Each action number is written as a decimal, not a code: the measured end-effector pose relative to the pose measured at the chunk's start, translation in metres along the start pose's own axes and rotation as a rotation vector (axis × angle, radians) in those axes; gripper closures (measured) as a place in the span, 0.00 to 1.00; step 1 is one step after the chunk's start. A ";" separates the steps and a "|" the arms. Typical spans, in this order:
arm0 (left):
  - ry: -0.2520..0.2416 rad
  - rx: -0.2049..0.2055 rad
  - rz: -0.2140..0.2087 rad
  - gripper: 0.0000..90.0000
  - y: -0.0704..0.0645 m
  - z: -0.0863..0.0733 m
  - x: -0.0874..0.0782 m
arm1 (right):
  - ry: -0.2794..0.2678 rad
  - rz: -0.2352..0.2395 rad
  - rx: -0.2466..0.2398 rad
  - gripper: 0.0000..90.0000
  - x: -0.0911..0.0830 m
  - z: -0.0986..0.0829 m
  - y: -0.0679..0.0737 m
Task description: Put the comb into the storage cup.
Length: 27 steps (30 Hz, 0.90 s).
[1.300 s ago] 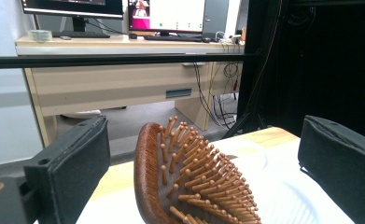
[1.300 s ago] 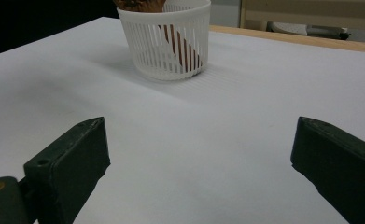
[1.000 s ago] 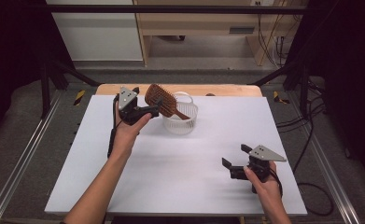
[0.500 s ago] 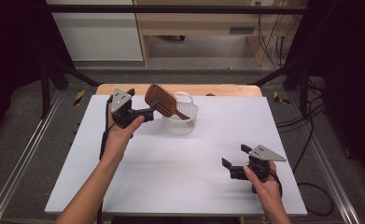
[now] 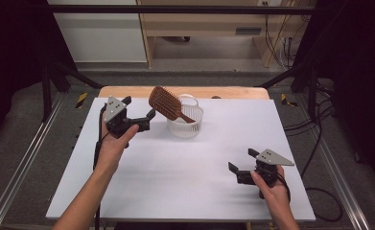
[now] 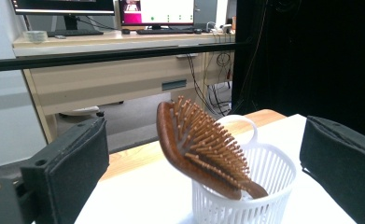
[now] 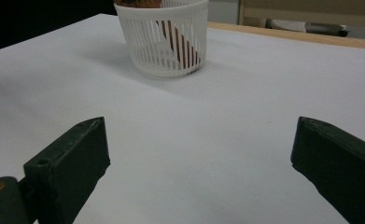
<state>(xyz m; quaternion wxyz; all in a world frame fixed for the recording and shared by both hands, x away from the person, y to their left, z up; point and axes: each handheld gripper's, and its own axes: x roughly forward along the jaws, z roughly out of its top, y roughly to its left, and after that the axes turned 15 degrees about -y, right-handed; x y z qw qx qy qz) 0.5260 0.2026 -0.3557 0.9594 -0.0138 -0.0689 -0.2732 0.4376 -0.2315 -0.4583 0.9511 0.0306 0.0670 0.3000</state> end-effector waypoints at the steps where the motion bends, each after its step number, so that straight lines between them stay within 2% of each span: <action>1: 0.001 -0.006 -0.003 0.02 0.001 -0.001 -0.002 | 0.000 -0.001 0.001 0.05 0.000 0.000 0.000; 11: -0.001 -0.008 0.008 0.02 0.008 0.001 -0.018 | 0.006 -0.003 -0.005 0.05 0.000 -0.001 0.000; 27: -0.008 0.000 0.005 0.02 0.019 0.018 -0.048 | 0.003 -0.011 -0.009 0.05 -0.001 0.000 -0.002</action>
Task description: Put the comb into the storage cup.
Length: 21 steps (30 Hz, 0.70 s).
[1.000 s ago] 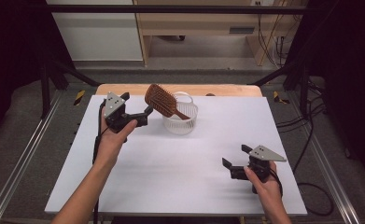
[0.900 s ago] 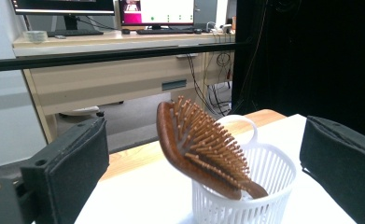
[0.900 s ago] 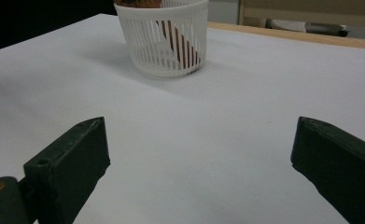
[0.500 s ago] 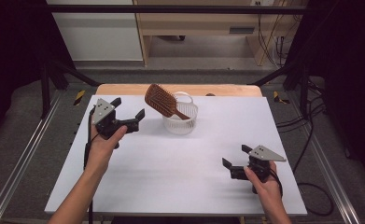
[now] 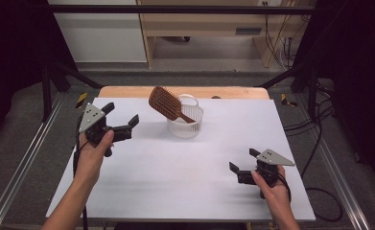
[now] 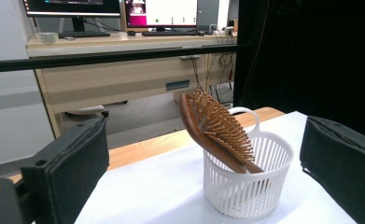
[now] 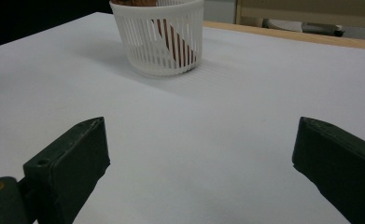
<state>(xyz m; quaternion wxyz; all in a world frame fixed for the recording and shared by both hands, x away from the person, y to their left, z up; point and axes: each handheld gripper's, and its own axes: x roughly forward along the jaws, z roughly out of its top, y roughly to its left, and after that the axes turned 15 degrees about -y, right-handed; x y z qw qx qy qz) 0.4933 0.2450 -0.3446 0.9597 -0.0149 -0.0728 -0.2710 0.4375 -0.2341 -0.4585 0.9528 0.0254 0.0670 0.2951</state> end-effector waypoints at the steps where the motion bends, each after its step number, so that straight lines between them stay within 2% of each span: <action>1: 0.000 -0.002 -0.003 0.02 0.001 0.001 -0.002 | -0.001 -0.001 -0.002 0.05 0.000 0.000 0.000; 11: -0.009 0.011 0.009 0.01 0.014 0.013 -0.024 | -0.011 -0.011 -0.023 0.06 -0.004 0.001 -0.006; 15: -0.012 0.015 0.021 0.01 0.020 0.017 -0.034 | -0.015 -0.017 -0.044 0.06 -0.004 0.000 -0.007; 21: -0.021 0.019 0.037 0.01 0.031 0.018 -0.053 | -0.073 -0.026 -0.056 0.05 -0.005 0.001 -0.005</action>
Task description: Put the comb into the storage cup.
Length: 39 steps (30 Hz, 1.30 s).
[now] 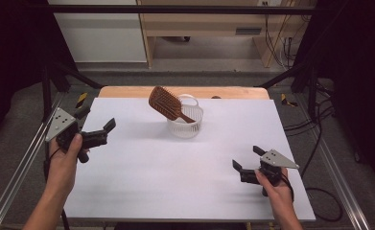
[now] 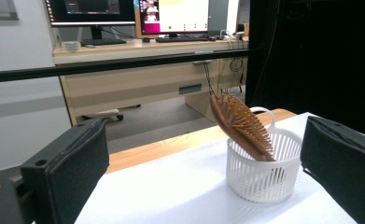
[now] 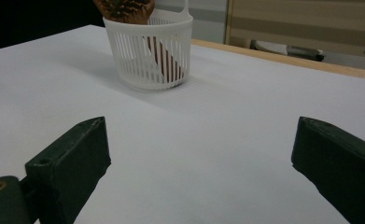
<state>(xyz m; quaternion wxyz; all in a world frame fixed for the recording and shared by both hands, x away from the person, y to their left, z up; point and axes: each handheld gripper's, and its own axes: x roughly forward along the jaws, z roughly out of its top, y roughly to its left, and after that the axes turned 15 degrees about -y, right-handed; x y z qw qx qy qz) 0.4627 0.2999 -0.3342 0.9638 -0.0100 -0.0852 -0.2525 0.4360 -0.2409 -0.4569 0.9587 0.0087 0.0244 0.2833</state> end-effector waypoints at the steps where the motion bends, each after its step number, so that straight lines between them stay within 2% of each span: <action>1: 0.001 0.000 0.003 0.02 0.002 -0.001 -0.003 | -0.008 -0.005 0.003 0.05 0.000 0.000 0.000; 4: -0.010 -0.012 -0.004 0.01 0.006 -0.007 -0.010 | -0.023 -0.010 -0.005 0.05 0.001 0.001 0.000; 6: -0.006 -0.015 0.007 0.01 0.008 -0.011 -0.014 | -0.020 -0.005 -0.025 0.05 0.002 0.002 0.000; 9: -0.002 -0.021 0.014 0.01 0.011 -0.016 -0.020 | -0.011 0.003 -0.021 0.05 0.003 0.003 0.003; 13: -0.008 -0.035 0.015 0.01 0.016 -0.020 -0.027 | -0.006 0.015 -0.042 0.05 0.002 0.004 0.007; 27: 0.021 -0.029 0.054 0.01 0.024 -0.035 -0.046 | -0.035 -0.013 -0.037 0.05 -0.005 0.000 0.001; 35: 0.042 -0.020 0.062 0.01 0.017 -0.047 -0.053 | -0.043 -0.016 -0.054 0.05 -0.007 -0.003 -0.001; 39: 0.051 -0.017 0.051 0.02 0.012 -0.052 -0.054 | -0.046 -0.011 -0.054 0.05 -0.007 -0.003 -0.001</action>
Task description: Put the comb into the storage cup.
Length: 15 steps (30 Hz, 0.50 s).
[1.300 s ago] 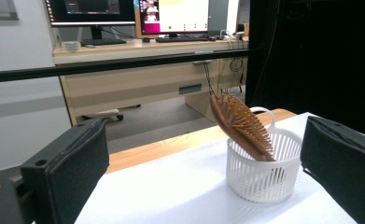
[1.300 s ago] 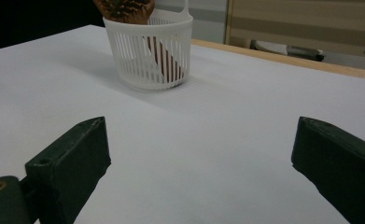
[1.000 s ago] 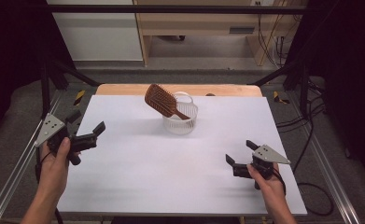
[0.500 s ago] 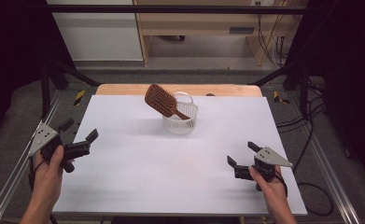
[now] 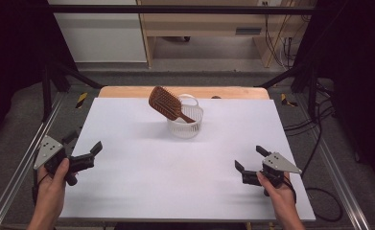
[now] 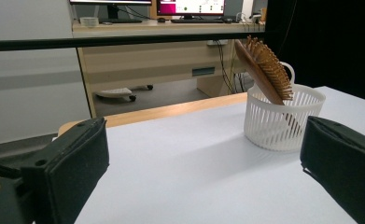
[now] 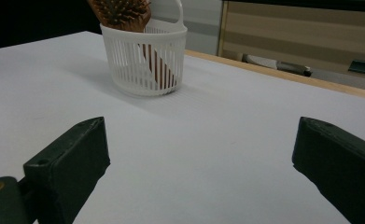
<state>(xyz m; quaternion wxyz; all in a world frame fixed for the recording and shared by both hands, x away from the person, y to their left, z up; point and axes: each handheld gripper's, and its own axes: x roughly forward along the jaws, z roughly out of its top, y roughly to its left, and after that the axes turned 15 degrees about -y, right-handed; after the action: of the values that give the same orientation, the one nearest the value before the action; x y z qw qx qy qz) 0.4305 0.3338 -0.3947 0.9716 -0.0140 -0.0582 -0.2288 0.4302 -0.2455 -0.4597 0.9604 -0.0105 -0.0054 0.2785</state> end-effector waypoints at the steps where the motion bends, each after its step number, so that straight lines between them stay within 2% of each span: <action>1: 0.001 -0.003 -0.003 0.02 -0.001 -0.002 0.000 | -0.002 0.000 -0.001 0.05 0.000 0.000 0.000; 6: 0.016 -0.007 -0.007 0.01 -0.006 -0.013 -0.003 | -0.002 0.004 -0.004 0.05 0.000 -0.001 0.001; 11: 0.008 -0.016 0.010 0.02 -0.009 -0.020 -0.006 | 0.004 0.014 -0.016 0.05 0.000 -0.003 0.002; 15: 0.013 -0.023 -0.002 0.02 -0.013 -0.025 -0.005 | 0.000 0.015 -0.021 0.05 0.000 -0.003 0.003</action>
<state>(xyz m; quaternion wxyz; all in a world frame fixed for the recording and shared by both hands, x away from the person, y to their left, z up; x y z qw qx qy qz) 0.4230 0.3234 -0.4198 0.9715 -0.0238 -0.0491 -0.2307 0.4287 -0.2435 -0.4625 0.9581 -0.0206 -0.0084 0.2856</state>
